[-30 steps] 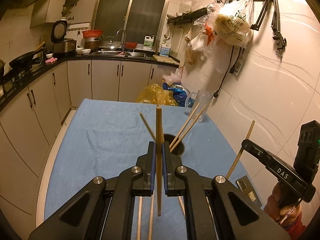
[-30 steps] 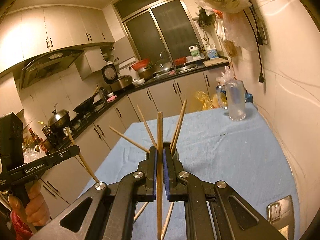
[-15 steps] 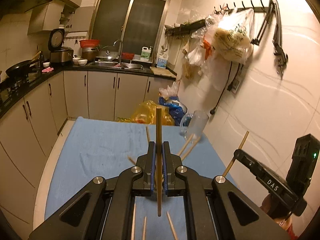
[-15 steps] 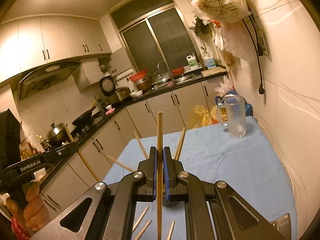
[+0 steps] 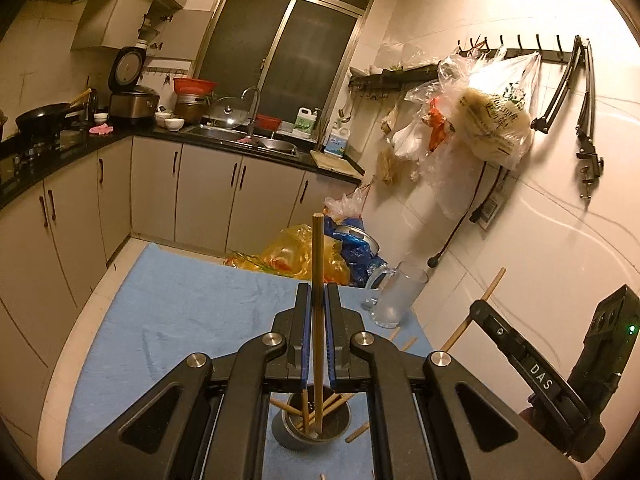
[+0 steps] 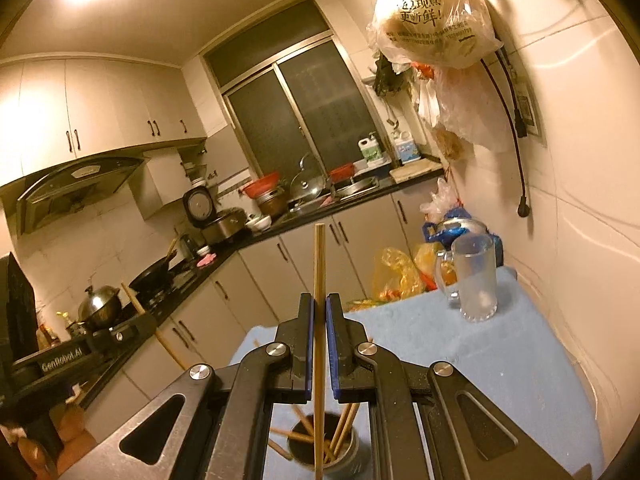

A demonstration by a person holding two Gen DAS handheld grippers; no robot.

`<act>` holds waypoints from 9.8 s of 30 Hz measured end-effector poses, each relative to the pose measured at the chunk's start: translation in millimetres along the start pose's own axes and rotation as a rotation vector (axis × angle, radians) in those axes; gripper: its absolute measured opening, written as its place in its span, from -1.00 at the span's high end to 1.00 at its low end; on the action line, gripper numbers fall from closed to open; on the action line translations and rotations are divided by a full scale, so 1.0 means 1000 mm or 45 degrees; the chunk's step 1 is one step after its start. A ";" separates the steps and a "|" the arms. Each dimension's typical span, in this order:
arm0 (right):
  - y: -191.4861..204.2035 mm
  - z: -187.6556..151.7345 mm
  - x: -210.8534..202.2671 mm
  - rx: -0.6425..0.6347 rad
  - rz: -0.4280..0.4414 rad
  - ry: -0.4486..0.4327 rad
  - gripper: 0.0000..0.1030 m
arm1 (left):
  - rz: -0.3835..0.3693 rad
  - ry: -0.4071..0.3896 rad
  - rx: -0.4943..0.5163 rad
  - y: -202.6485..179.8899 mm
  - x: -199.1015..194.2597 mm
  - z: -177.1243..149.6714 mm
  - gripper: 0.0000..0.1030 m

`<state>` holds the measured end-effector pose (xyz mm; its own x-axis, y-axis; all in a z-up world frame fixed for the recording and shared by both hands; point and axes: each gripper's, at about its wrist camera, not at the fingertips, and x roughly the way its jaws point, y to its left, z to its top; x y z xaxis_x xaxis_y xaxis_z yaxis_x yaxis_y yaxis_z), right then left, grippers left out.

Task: Organize utensils
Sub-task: 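Lower both chopsticks into the grey cup and open both tools, then move both open tools back to the remaining chopsticks on the towel, then close the right tool on a chopstick and lift it upright while the left tool grasps another, then lower both held chopsticks into the grey cup and open both tools, then move both open tools down to the last chopsticks on the towel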

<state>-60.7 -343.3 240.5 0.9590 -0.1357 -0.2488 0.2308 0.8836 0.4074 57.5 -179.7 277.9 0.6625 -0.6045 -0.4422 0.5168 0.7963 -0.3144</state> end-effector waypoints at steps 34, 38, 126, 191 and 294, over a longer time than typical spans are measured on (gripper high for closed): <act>-0.017 -0.051 0.046 -0.003 -0.026 0.195 0.83 | 0.006 0.103 0.048 0.014 0.035 -0.040 0.86; -0.018 -0.047 0.034 0.010 -0.022 0.177 0.81 | 0.004 0.076 0.041 0.016 0.021 -0.039 0.72; -0.024 -0.232 0.012 -0.007 -0.063 0.981 0.39 | 0.034 0.682 -0.019 0.083 -0.023 -0.209 0.22; 0.000 -0.138 -0.077 -0.065 0.116 0.304 0.85 | 0.048 0.186 0.075 0.035 -0.090 -0.143 0.88; -0.060 -0.135 -0.052 0.032 -0.064 0.425 0.43 | 0.033 0.522 0.030 0.074 -0.016 -0.200 0.44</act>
<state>-146.1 -329.0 110.4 0.8403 -0.0211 -0.5417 0.2846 0.8676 0.4078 -23.2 -107.4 94.0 0.4067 -0.5226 -0.7493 0.5184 0.8074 -0.2817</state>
